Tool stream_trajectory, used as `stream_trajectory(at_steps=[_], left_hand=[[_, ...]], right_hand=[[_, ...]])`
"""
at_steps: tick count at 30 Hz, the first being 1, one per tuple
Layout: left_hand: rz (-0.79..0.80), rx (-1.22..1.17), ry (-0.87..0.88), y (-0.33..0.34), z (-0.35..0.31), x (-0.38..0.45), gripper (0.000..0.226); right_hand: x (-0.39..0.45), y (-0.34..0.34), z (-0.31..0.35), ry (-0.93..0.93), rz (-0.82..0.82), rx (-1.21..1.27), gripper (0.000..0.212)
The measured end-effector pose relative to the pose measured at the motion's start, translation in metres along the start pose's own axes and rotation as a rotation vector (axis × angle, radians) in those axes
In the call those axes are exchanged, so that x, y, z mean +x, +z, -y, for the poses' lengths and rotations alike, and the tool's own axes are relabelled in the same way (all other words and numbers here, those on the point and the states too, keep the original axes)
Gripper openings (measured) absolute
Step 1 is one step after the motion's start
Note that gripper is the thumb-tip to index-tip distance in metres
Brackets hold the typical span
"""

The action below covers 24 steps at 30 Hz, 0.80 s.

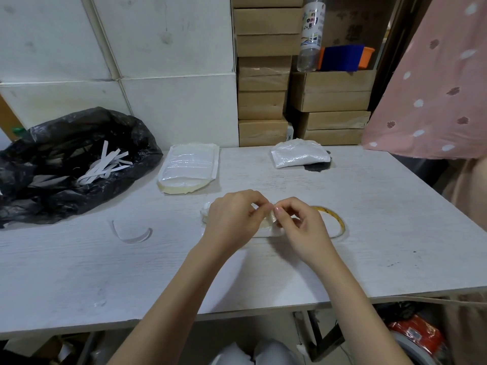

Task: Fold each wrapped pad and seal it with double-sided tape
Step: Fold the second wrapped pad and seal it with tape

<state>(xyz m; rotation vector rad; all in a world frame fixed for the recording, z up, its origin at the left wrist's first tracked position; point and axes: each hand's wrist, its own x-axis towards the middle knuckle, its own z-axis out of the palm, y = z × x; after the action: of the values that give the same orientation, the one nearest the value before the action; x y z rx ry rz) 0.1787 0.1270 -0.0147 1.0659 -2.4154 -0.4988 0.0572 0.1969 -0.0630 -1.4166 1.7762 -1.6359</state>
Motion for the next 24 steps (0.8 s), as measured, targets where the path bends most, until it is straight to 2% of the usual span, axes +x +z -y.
stream_trajectory(at_steps=[4,8,14,16,18,19,20,22,24], left_hand=[[-0.049,0.087,0.06,0.006,-0.001,0.0,0.022],[-0.087,0.171,0.157,0.013,-0.002,0.003,0.039],[-0.092,0.1,0.098,0.014,0.006,0.004,0.019],[-0.09,-0.018,0.034,0.014,0.01,0.004,0.015],[-0.09,-0.263,-0.072,0.013,0.014,0.003,0.013],[-0.095,-0.406,-0.129,0.013,0.015,0.004,0.014],[-0.096,-0.545,-0.189,0.011,0.016,0.004,0.014],[-0.082,-0.773,-0.317,0.007,0.016,0.005,0.015],[-0.074,-0.937,-0.44,0.001,0.019,0.005,0.014]], right_hand=[[0.0,0.002,0.0,0.008,0.0,-0.012,0.017],[-0.001,0.004,0.0,0.037,-0.033,0.004,0.02],[-0.003,0.004,0.003,0.145,-0.074,0.122,0.021],[-0.006,0.005,0.0,0.162,-0.114,0.144,0.02],[-0.009,0.007,-0.005,0.143,-0.157,0.123,0.015],[-0.012,0.008,-0.007,0.117,-0.162,0.103,0.016],[-0.014,0.009,-0.01,0.073,-0.162,0.056,0.029],[-0.015,0.007,-0.012,-0.09,-0.112,-0.108,0.049],[-0.011,0.007,-0.014,-0.219,0.021,-0.252,0.049]])
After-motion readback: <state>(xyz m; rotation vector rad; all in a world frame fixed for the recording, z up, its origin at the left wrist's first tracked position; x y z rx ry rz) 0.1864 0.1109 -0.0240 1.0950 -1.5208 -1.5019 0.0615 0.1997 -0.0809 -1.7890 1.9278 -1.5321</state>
